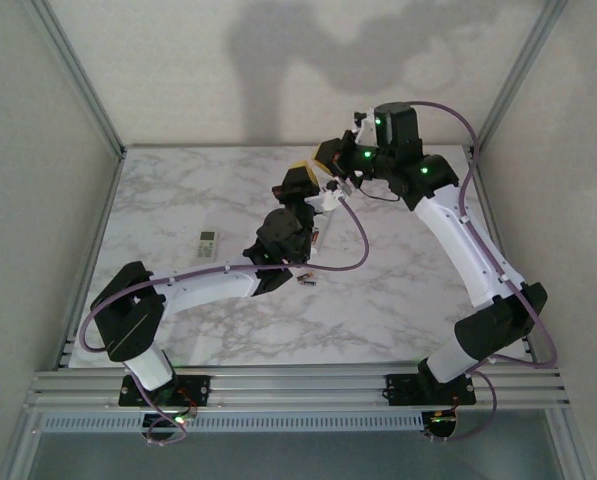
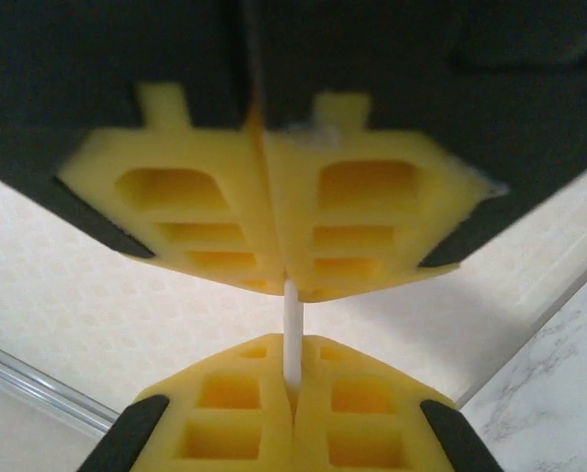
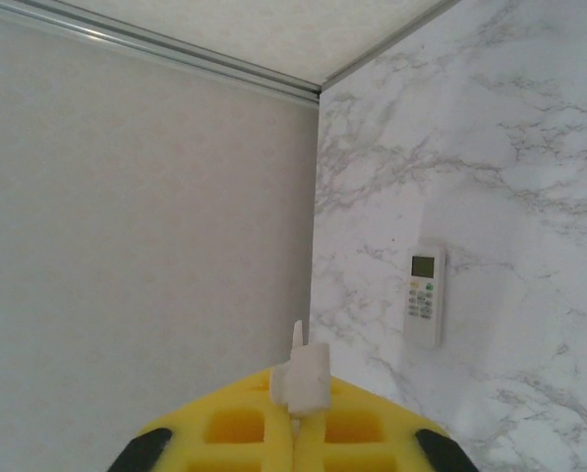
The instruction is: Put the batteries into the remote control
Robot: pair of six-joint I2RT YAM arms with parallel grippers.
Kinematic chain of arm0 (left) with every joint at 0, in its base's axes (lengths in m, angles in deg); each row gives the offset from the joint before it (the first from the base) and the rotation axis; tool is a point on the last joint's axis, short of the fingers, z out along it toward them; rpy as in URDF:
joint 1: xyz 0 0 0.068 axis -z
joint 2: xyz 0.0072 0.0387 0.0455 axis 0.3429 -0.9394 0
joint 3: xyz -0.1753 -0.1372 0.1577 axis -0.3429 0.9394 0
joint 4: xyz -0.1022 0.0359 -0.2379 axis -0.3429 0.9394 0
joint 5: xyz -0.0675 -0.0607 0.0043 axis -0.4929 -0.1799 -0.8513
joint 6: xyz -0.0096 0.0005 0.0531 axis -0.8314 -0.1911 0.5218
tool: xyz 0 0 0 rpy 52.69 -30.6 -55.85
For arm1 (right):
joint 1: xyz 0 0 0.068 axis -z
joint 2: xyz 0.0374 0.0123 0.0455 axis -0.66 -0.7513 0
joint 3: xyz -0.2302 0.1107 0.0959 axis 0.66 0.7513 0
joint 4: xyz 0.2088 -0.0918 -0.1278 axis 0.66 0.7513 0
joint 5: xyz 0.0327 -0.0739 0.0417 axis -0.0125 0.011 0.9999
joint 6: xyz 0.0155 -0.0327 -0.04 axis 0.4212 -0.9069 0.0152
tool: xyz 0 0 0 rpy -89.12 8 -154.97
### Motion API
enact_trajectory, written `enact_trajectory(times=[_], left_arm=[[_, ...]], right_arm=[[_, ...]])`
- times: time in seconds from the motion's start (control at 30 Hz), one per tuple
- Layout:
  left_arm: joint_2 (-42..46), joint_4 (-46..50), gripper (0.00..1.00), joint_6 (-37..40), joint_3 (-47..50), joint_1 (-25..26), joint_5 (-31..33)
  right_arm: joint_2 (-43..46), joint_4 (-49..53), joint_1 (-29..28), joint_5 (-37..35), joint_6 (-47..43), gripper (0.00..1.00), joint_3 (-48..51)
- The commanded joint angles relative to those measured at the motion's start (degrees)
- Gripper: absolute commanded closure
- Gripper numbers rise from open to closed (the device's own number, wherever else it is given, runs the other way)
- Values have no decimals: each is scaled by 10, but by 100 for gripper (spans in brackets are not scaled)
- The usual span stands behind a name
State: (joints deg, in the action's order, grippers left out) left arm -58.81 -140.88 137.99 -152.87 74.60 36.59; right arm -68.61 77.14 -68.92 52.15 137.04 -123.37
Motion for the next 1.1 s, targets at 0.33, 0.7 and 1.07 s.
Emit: enact_trajectory(times=[0.33, 0.7, 1.07], left_arm=[[244, 531, 12, -723, -32, -107, -361], [329, 635, 0, -978, 52, -271, -628], [345, 609, 1, -1001, 126, -273, -632]], right_arm=[[-75, 50, 51, 3, -353, 100, -18], [-152, -128, 52, 73, -500, 100, 187], [-230, -193, 51, 56, -482, 100, 239]])
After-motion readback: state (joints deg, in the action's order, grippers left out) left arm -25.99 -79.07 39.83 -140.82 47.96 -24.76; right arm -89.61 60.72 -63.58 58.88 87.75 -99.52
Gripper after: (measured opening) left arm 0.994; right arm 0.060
